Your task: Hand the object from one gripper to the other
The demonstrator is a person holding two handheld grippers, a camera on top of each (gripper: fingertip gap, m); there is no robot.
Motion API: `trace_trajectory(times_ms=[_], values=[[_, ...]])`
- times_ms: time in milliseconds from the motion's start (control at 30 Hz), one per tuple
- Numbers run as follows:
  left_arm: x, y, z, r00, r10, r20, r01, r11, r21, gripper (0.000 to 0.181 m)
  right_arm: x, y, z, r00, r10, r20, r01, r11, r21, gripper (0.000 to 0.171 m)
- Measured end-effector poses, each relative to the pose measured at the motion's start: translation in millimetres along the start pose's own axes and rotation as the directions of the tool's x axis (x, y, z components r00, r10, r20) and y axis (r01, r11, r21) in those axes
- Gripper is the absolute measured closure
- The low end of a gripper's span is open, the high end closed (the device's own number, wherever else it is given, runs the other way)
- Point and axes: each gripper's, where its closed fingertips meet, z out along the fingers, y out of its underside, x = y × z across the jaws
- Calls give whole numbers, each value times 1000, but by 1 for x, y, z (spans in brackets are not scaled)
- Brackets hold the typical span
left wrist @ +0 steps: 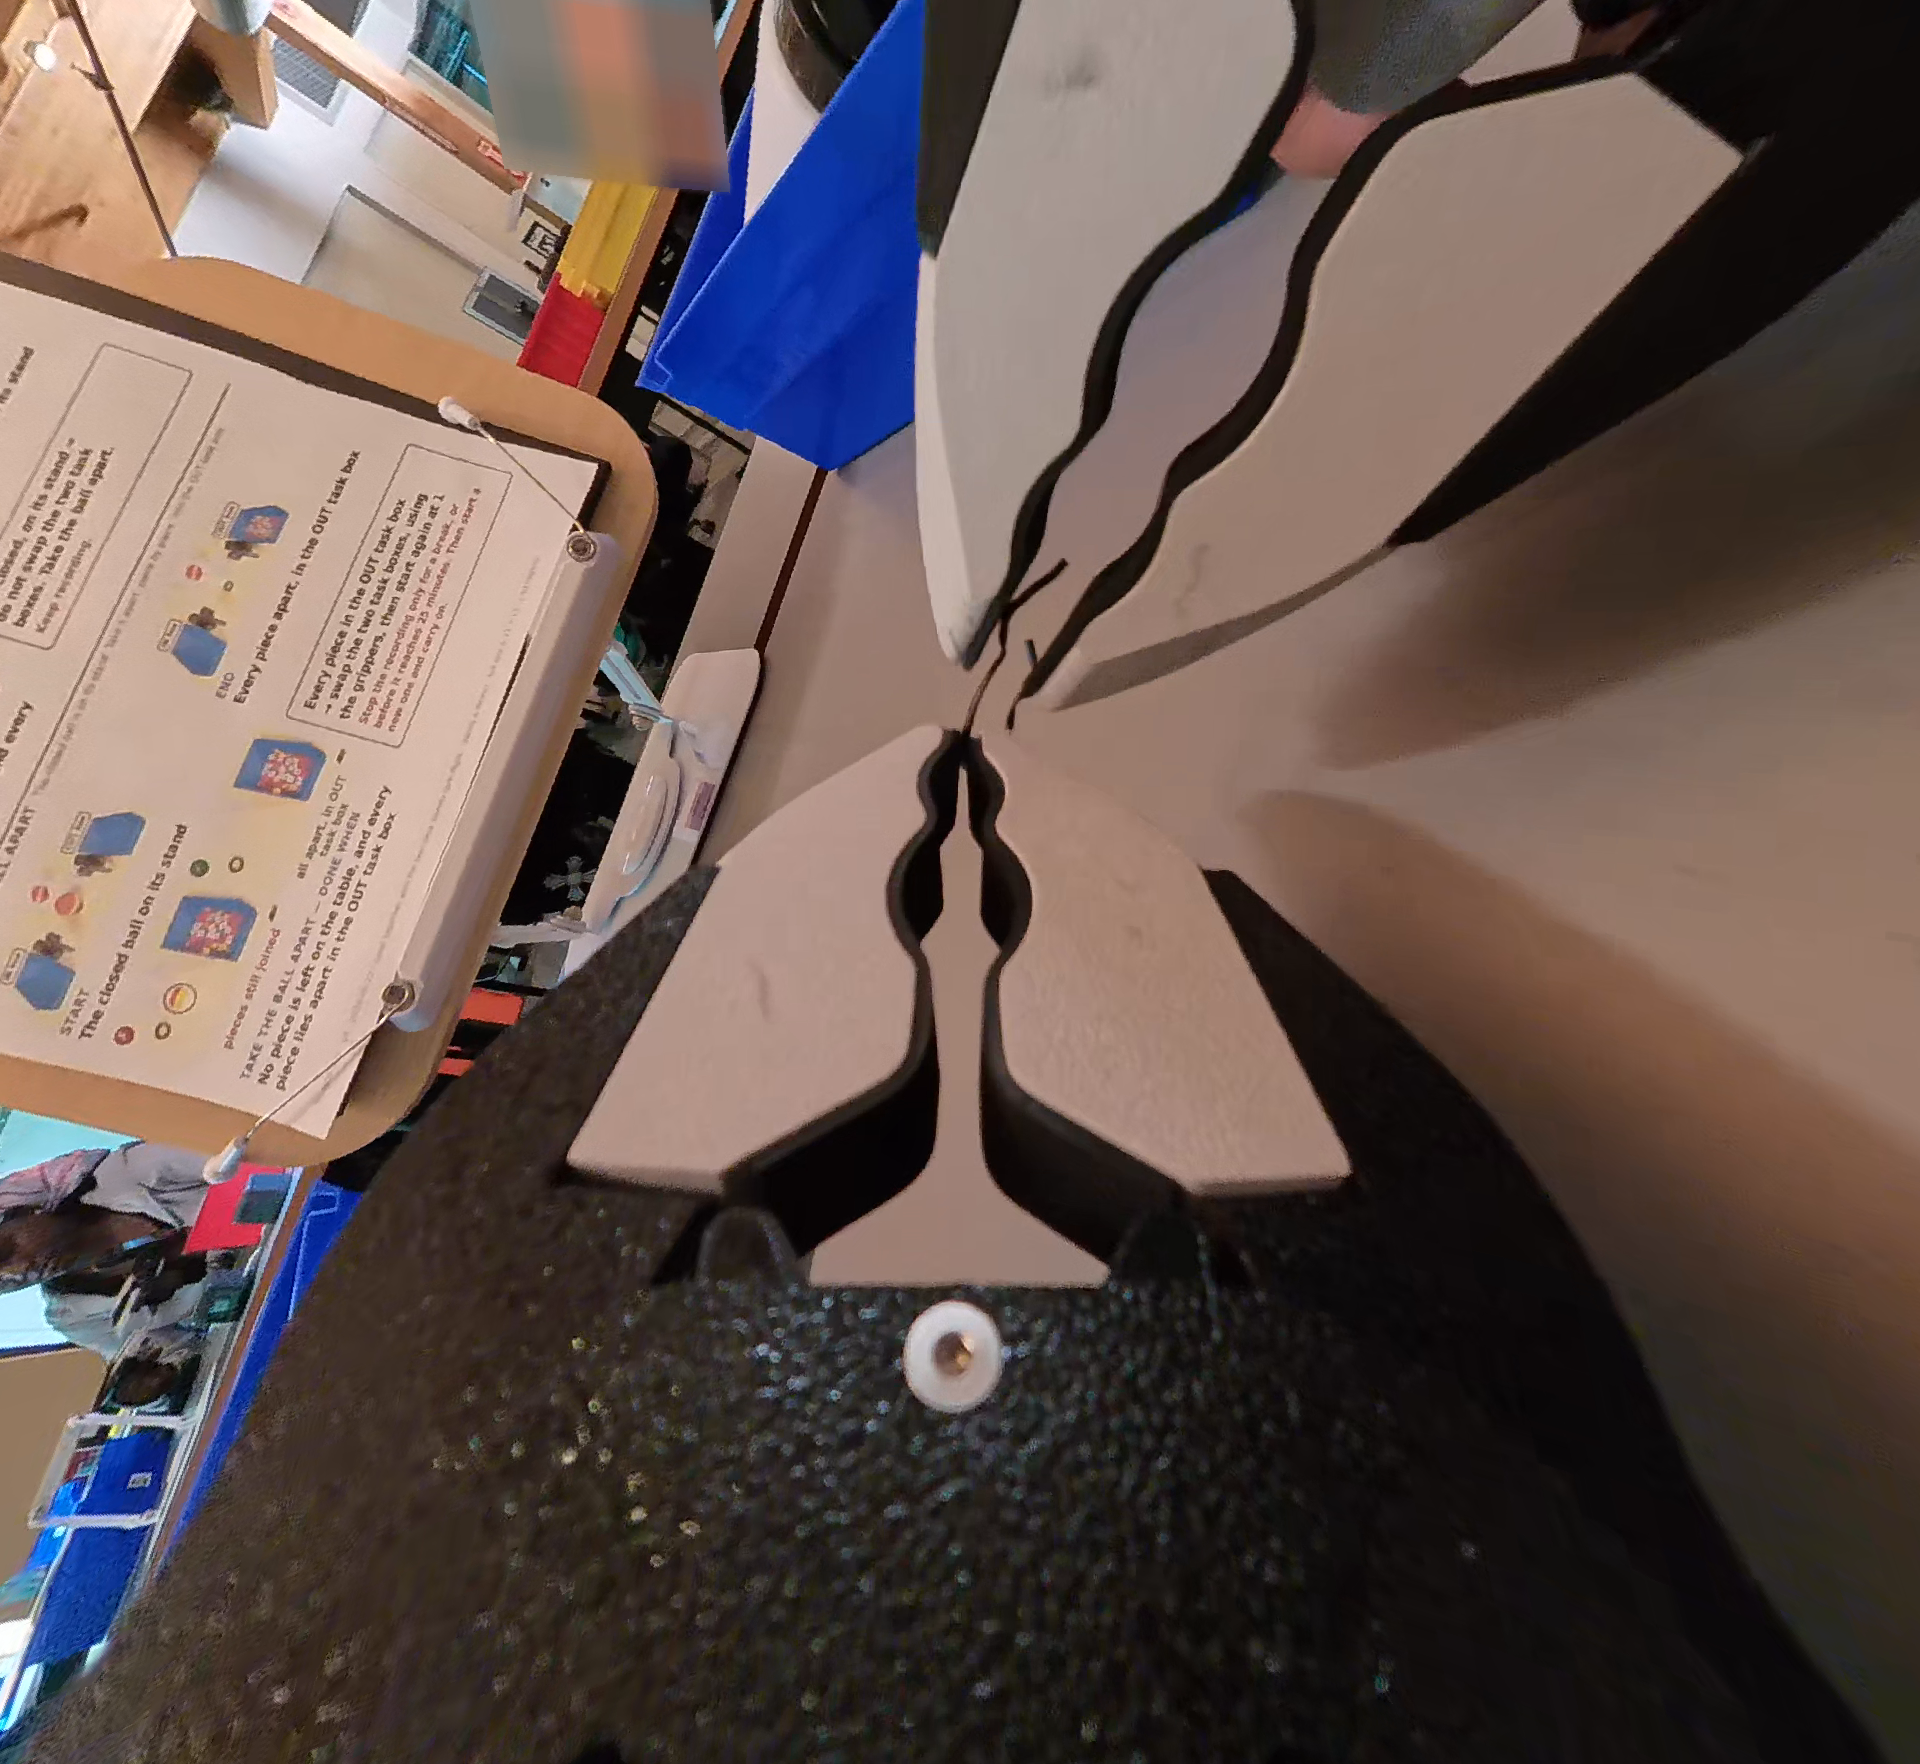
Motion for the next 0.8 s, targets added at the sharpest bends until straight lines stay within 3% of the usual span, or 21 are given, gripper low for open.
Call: trace_trajectory(times_ms=[267, 333, 433, 567, 700, 800], values=[[-3, -5, -3, 999, -49, 9, 48, 997, 56, 178, 4, 2, 0, 998, 70, -2, -70, 998, 7, 169], [-5, -13, -6, 987, -159, -36, 162, 977, 138, 173, 10, 0, -2, 988, 155, -3, -155, 986, 62, 170], [-11, -29, -16, 912, -374, -169, 408, 870, 275, 161, 22, -10, -10, 951, 308, 9, -304, 933, 191, 170], [-24, -47, -33, 756, -543, -365, 654, 649, 388, 155, 41, -32, -27, 842, 526, 124, -527, 749, 402, 170], [-32, -61, -46, 566, -603, -562, 824, 405, 395, 158, 61, -48, -48, 641, 682, 353, -730, 400, 554, 169], [-32, -64, -48, 491, -612, -620, 871, 323, 371, 162, 64, -52, -53, 580, 689, 435, -771, 294, 565, 170]])
